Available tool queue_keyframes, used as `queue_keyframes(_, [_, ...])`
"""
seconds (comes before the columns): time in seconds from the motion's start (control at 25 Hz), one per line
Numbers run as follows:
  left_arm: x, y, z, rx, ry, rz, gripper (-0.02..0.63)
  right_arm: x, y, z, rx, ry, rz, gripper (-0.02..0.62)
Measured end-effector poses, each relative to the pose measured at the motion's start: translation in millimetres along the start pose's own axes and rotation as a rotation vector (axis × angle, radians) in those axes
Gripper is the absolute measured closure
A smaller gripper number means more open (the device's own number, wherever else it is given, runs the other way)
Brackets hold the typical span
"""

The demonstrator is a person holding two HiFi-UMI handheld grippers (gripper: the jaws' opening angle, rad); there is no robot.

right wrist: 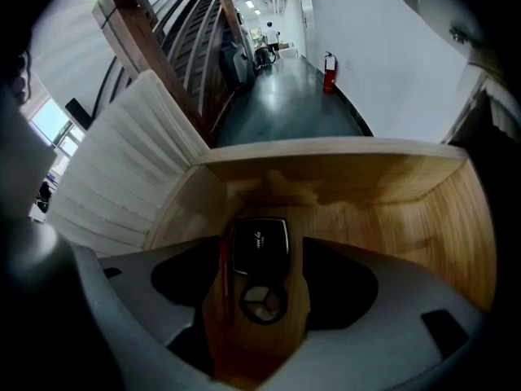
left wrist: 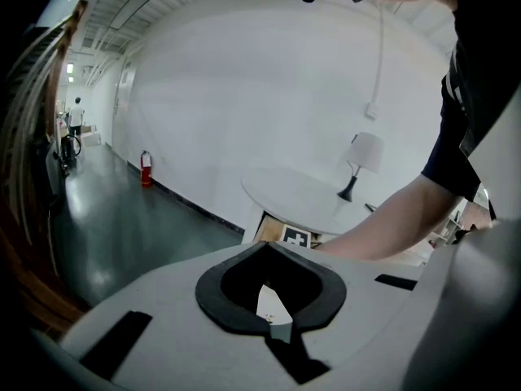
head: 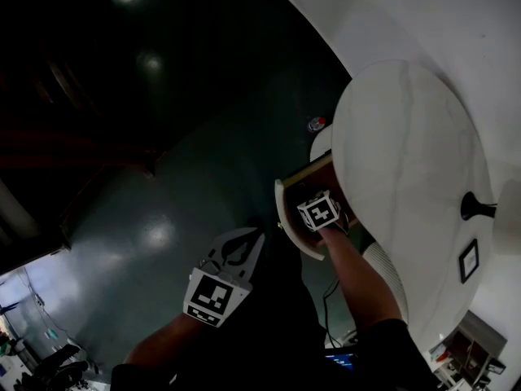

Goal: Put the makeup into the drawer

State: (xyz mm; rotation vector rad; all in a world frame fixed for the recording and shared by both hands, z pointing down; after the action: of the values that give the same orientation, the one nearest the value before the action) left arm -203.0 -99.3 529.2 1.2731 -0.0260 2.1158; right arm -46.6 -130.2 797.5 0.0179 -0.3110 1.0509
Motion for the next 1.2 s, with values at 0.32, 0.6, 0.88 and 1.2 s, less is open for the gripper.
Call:
queue_keyframes(0.32, [-32, -14, -22, 0.030, -0.088, 0.019, 0.595, -7, 26, -70, 0.084, -0.103, -0.052, 0.310])
queue_keyframes(0.6, [-49, -29, -54, 0.070, -0.152, 0.062, 0.595, -2, 51, -144, 0.162, -0.206, -0.029, 0.310])
queue_keyframes(0.88, [-56, -52, -72, 0.144, -0.154, 0.122, 0.595, 12, 72, -219, 0.161, -0.295, 0.026, 0.311])
queue_keyframes(1.2, [-67, -90, -66, 0.175, -0.159, 0.166, 0.595, 36, 77, -304, 0.137, -0.504, 0.140, 0.327])
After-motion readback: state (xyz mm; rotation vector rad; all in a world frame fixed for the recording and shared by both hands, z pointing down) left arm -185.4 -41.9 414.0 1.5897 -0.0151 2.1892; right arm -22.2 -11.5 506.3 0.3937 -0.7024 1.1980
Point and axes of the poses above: the fingertips, and each gripper's own axes: z forward along the fingers, y to its left, x out of its underside, the point moved 4 cm from there along -z, backward along the fingers, and after that the axes turned 6 degrees about x, right-handed, at the moved point
